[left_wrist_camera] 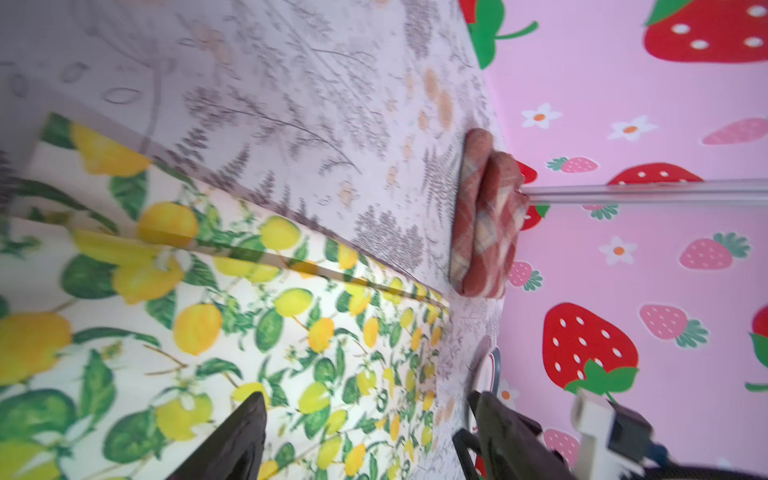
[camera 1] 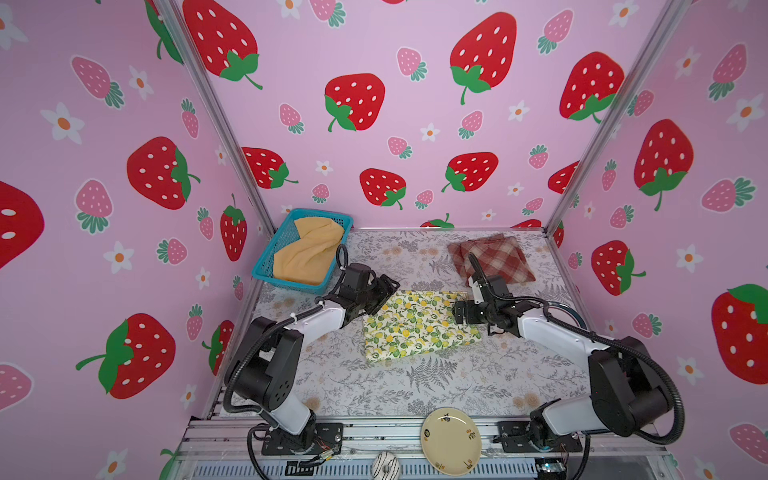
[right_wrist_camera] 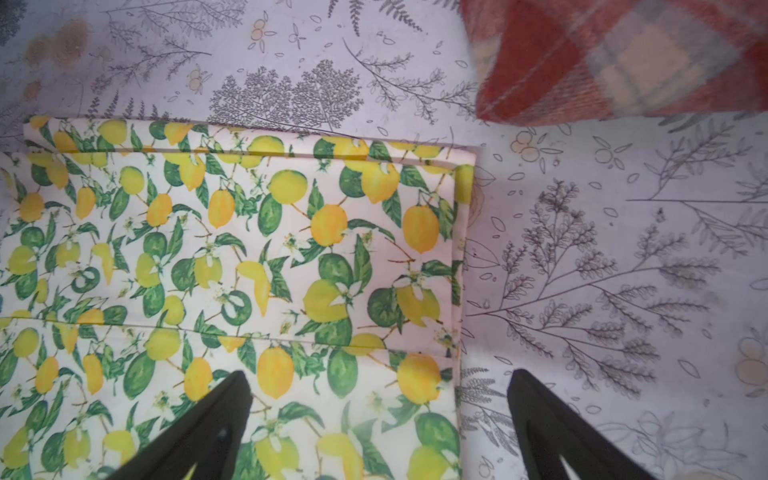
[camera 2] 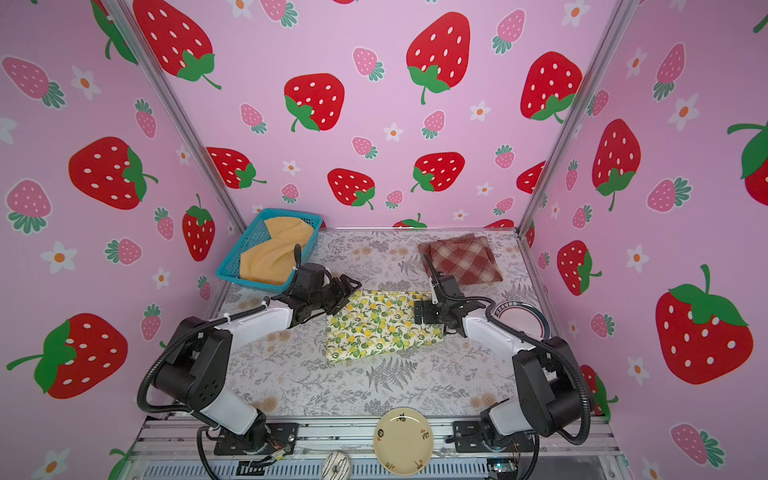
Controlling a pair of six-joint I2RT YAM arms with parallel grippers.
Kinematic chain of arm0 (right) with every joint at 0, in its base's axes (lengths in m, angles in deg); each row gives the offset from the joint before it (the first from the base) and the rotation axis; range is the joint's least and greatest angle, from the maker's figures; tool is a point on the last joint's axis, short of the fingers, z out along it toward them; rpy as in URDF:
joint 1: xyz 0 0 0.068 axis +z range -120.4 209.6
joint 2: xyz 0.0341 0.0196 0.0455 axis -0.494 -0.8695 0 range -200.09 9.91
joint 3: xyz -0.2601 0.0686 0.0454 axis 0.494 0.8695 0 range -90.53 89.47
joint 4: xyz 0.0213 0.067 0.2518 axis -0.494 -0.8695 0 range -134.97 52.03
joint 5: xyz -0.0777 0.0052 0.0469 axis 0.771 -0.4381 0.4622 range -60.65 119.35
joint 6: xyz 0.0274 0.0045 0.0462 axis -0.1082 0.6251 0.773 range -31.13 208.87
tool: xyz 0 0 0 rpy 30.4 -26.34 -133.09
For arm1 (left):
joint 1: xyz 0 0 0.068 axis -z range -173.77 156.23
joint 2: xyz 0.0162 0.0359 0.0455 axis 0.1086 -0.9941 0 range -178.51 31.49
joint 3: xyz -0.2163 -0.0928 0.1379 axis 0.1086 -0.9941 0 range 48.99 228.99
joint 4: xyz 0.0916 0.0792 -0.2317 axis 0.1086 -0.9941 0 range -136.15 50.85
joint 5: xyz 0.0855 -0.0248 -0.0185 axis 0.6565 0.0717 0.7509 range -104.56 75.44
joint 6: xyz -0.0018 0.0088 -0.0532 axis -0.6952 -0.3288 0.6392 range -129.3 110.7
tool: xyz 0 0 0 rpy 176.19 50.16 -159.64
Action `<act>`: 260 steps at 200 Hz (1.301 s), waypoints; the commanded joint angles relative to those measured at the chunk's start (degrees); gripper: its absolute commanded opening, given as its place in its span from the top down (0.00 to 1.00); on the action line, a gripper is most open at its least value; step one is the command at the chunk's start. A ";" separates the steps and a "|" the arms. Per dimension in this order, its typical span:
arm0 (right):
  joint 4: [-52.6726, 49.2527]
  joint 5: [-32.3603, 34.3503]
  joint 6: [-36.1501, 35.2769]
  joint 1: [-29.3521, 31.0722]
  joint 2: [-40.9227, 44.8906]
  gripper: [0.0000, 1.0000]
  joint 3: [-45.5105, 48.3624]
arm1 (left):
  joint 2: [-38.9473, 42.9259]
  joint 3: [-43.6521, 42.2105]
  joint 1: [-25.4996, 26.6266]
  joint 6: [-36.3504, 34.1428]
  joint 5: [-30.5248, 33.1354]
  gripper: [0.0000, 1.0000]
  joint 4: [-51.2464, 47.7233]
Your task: Fold and stack the skirts
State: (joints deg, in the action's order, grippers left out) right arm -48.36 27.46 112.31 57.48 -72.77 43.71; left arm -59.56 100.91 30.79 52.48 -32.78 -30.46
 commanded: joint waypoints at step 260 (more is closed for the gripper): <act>6.57 -11.11 -0.68 -5.29 -11.38 0.30 4.60 | -3.90 -16.42 11.48 4.27 -1.91 0.20 4.87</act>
State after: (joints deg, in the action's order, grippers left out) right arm -39.27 16.73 111.13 52.41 -82.27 46.29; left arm -61.94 86.29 41.98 57.29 -35.38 -20.84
